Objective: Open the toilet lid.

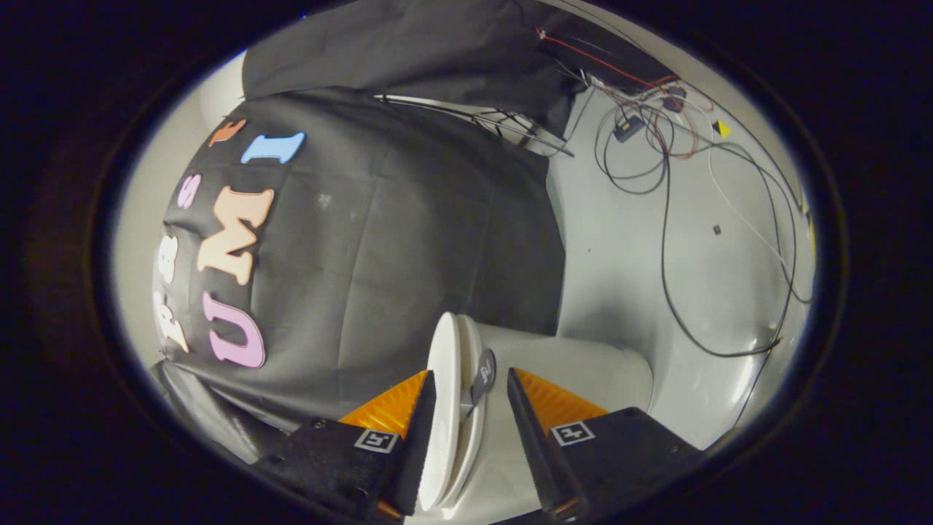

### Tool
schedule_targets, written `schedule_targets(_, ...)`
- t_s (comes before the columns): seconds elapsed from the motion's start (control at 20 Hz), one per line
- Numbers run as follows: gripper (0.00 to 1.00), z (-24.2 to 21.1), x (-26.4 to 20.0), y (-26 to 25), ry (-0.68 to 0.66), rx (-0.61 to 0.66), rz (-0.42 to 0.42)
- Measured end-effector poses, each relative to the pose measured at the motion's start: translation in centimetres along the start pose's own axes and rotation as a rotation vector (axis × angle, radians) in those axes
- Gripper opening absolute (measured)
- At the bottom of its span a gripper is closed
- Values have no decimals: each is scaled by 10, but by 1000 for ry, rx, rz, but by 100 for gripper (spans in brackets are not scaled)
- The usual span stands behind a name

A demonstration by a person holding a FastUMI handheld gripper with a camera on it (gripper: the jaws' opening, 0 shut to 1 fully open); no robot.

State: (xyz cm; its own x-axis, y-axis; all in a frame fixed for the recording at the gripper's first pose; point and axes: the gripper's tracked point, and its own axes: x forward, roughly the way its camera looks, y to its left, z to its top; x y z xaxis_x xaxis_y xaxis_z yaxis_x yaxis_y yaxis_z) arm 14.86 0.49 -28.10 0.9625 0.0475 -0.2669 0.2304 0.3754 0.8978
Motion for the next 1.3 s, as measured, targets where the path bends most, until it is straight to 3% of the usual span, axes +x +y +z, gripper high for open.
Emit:
schedule_targets(0.35, 60, -5, 49, 5, 79, 63, 88)
schedule_targets(0.5, 38, -9, 62, -2, 120, 80, 50)
schedule_targets(0.65, 13, -12, 59, 0, 140, 47, 69)
schedule_targets(0.75, 10, -11, 56, 13, 127, 15, 111)
schedule_targets(0.95, 11, -11, 45, 61, 87, -115, 179)
schedule_targets(1.3, 11, -50, 11, 183, 93, -472, 206)
